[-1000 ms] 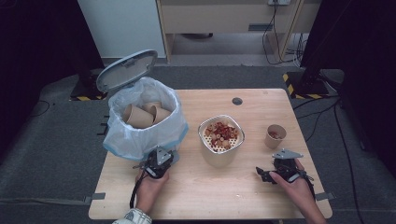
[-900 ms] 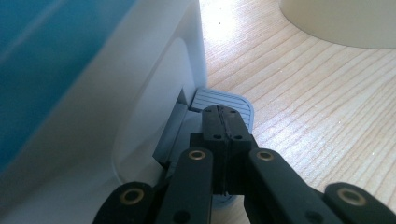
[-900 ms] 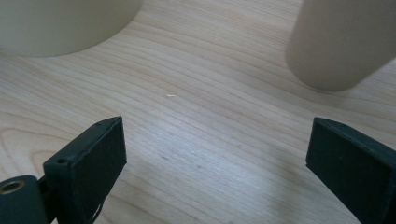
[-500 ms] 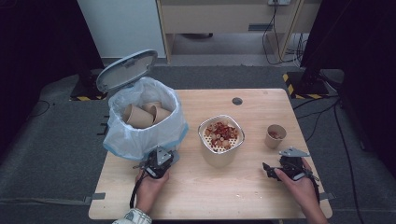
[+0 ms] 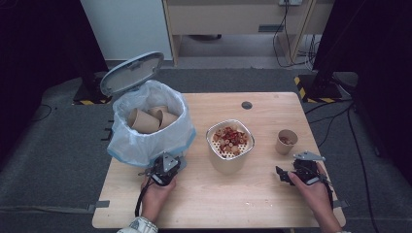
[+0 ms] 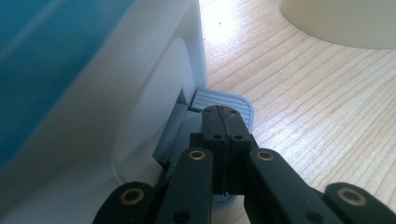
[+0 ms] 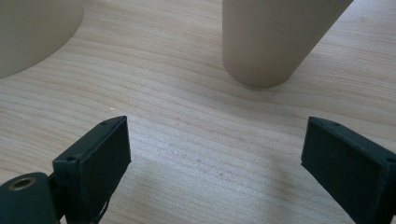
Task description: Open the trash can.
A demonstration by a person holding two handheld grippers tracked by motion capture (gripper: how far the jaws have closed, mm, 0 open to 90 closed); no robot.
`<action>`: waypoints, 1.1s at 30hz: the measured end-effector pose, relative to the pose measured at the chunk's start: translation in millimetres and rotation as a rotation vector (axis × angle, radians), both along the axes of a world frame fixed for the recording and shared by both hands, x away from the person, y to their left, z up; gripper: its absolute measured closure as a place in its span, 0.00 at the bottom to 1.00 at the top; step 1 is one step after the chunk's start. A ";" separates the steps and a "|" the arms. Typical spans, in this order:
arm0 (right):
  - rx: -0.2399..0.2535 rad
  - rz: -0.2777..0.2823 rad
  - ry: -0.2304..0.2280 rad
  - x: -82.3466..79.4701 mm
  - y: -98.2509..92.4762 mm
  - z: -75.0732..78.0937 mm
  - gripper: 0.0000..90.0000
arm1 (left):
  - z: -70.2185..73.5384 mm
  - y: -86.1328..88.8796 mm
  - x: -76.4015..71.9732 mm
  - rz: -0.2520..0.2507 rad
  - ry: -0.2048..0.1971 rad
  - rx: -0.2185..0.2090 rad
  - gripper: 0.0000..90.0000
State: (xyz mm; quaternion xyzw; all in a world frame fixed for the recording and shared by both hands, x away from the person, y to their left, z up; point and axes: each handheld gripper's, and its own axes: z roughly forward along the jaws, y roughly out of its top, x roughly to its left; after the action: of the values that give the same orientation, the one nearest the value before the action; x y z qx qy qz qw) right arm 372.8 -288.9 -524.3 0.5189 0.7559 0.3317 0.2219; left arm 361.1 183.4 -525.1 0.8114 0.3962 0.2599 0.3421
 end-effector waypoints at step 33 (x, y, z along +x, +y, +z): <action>-0.001 -0.011 -0.005 49.7 -4.1 33.9 0.07 | -0.3 -0.2 -0.3 0.003 -0.002 -0.002 0.99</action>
State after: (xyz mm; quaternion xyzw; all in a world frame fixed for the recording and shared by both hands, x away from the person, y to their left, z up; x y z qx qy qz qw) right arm 422.5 -293.0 -490.5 0.5221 0.7527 0.3313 0.2258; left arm 360.8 183.1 -525.4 0.8102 0.3975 0.2609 0.3429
